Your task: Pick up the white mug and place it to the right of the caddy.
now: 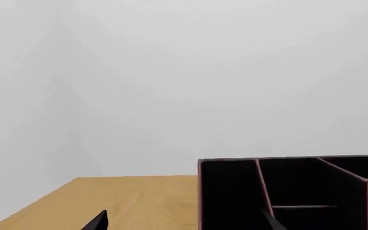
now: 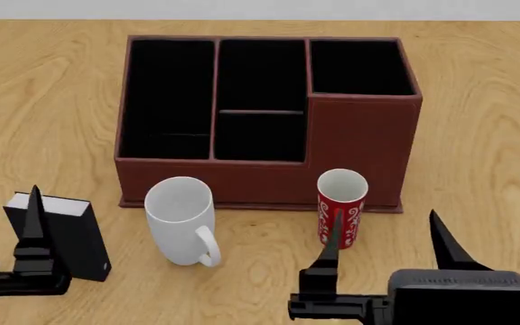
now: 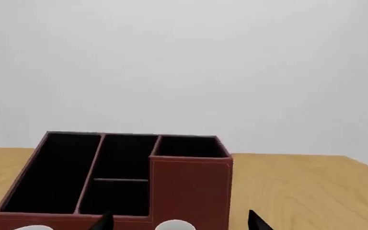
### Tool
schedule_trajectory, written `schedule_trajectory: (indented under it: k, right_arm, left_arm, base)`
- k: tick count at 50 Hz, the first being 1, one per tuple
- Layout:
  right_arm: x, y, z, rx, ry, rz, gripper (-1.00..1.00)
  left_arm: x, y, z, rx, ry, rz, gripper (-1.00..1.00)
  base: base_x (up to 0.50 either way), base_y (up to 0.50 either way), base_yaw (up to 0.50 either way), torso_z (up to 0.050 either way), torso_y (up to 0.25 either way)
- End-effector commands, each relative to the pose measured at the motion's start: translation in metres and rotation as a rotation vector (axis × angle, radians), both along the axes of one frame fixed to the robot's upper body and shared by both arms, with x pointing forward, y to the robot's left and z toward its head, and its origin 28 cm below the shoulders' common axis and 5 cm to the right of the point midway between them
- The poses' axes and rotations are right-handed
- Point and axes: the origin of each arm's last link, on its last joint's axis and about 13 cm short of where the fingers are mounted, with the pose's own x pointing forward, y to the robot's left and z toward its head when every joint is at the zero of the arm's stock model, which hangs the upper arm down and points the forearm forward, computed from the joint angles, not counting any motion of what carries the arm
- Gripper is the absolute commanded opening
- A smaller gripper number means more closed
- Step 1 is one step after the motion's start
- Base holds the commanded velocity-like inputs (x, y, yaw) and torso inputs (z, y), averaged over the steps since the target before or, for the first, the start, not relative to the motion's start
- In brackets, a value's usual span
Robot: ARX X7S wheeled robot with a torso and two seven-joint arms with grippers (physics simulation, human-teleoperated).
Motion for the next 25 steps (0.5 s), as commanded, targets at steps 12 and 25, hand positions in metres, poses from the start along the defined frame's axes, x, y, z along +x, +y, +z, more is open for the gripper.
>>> schedule_trajectory:
  k: [12,25]
  right_arm:
    - [0.007,-0.009,0.104,-0.065,-0.281,0.002,1.00]
    - [0.010,-0.010,0.127,-0.091,-0.362,-0.006,1.00]
  left_arm:
    - [-0.001,0.002,0.096,0.081,-0.239,-0.009,1.00]
    - [0.000,0.003,0.123,0.121,-0.311,0.018,1.00]
  base:
    - [0.00,0.00,0.00,0.000,0.000]
    - [0.00,0.00,0.00,0.000,0.000]
